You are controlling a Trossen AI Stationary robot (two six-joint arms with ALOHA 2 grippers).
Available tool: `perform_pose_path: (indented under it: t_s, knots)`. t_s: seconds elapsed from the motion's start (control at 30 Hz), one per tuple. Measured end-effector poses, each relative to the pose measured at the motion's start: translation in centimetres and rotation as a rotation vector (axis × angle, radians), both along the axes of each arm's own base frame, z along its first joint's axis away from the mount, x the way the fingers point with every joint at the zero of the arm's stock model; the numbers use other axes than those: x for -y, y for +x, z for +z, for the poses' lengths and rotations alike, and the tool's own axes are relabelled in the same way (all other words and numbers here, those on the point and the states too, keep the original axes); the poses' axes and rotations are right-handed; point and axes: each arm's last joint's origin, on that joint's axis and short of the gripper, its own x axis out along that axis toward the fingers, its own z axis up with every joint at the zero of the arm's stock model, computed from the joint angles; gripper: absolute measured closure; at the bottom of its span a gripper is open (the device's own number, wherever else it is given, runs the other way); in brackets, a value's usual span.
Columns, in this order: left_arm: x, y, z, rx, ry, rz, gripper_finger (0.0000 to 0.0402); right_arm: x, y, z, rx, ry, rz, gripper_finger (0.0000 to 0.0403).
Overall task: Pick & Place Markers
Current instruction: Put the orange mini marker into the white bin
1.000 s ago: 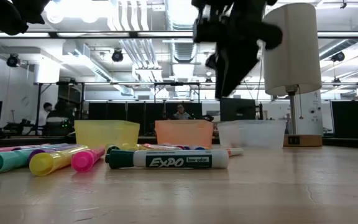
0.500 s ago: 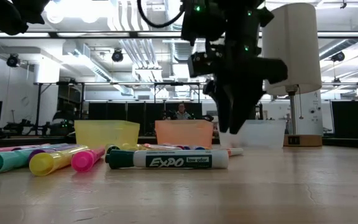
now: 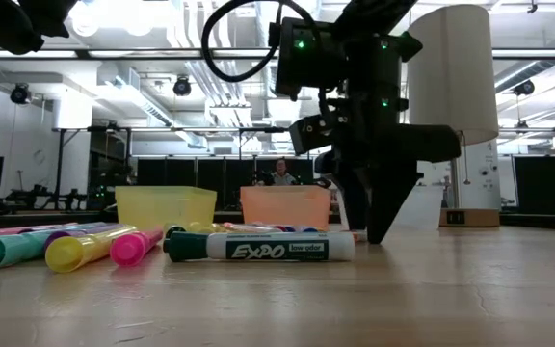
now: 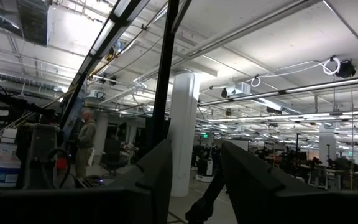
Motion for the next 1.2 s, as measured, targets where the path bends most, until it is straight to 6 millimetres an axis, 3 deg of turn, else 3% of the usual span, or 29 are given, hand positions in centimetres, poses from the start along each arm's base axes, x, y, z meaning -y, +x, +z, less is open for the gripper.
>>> perform_pose_path:
  t_s: [0.17,0.43,0.67,0.93,1.2]
  knots:
    - [0.0,0.0,0.0,0.0,0.0,0.0,0.0268,0.0,0.0,0.0,-0.002,0.008,0.0,0.0271]
    - [0.0,0.0,0.0,0.0,0.0,0.0,0.0268,-0.1,-0.1,0.0,-0.008,0.05,-0.001,0.0378]
    - [0.0,0.0,0.0,0.0,0.0,0.0,0.0268,0.0,-0.8,1.3,-0.038,0.039,-0.046,0.0377]
    - [0.0,0.0,0.0,0.0,0.0,0.0,0.0268,0.6,-2.2,7.5,0.114,-0.054,-0.138,0.0378]
    - [0.0,0.0,0.0,0.0,0.0,0.0,0.0268,3.1,-5.5,14.1,0.32,-0.198,-0.405,0.0378]
